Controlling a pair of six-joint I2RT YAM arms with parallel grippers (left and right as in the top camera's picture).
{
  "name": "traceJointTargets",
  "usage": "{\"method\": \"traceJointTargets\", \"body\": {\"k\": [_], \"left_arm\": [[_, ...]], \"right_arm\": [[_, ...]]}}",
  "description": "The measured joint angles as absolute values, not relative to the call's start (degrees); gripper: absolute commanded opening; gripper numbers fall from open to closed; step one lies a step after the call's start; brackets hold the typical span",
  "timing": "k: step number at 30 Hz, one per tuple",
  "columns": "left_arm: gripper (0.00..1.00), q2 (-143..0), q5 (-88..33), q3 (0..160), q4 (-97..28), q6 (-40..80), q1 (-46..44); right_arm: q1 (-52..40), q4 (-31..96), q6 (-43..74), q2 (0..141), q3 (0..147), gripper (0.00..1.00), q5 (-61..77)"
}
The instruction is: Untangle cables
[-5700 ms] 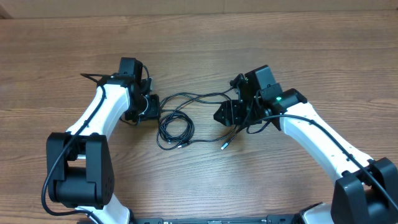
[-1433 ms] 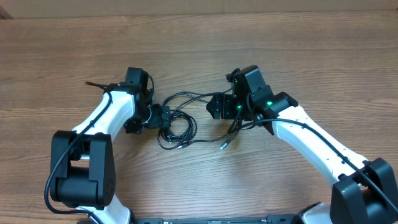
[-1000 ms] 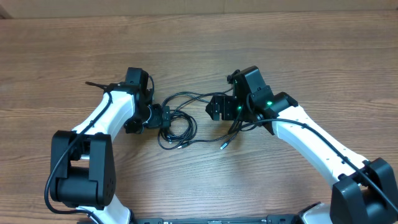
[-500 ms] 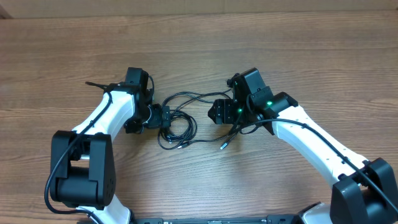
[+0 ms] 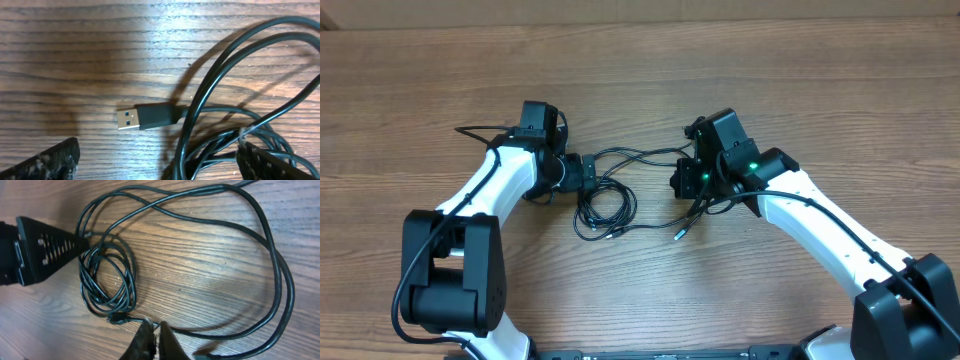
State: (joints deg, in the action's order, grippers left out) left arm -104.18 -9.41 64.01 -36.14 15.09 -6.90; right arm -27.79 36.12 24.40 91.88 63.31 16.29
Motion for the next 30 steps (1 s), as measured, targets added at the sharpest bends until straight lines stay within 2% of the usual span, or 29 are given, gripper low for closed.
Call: {"method": "traceJointTargets", "body": {"k": [1, 2, 3, 5, 7, 14, 17, 27, 28, 30], "left_arm": [[0.27, -104.18, -9.5, 64.01, -35.75, 15.05, -6.9], [0.11, -104.18, -9.93, 64.01, -35.42, 15.09, -6.9], [0.05, -104.18, -10.41, 64.01, -35.46, 15.09, -6.9], [0.06, -104.18, -11.14, 64.01, -36.64, 15.2, -6.94], [0.15, -104.18, -11.73, 63.99, -37.89, 15.46, -6.94], [0.16, -104.18, -12.23, 62.0, -33.63, 16.4, -7.05], [0.26, -104.18, -12.23, 61.84, -32.88, 16.36, -7.05], [0.21, -104.44, -11.97, 61.84, -31.27, 16.6, -7.09], [0.19, -104.73, -11.99, 61.84, -31.22, 16.6, -7.16], [0.08, -105.1, -11.99, 61.84, -31.18, 16.62, -7.38]], "right_arm": [[-27.79, 36.12, 24.4, 91.88, 63.31, 0.04, 16.29], [-27.79, 36.21, 24.43, 91.88, 63.29, 0.04, 16.29], [-27.79, 36.27, 24.43, 91.88, 63.31, 0.04, 16.29], [-27.79, 36.34, 24.4, 91.88, 63.31, 0.04, 16.29], [-27.79, 36.4, 24.4, 91.88, 63.31, 0.05, 16.29], [-27.79, 35.68, 24.38, 91.88, 63.31, 0.05, 16.32], [-27.79, 35.57, 24.4, 91.88, 63.31, 0.05, 16.32], [-27.79, 35.62, 24.4, 91.88, 63.29, 0.05, 16.32], [-27.79, 35.64, 24.4, 91.88, 63.31, 0.05, 16.34], [-27.79, 35.59, 24.4, 91.88, 63.31, 0.05, 16.32]]}}
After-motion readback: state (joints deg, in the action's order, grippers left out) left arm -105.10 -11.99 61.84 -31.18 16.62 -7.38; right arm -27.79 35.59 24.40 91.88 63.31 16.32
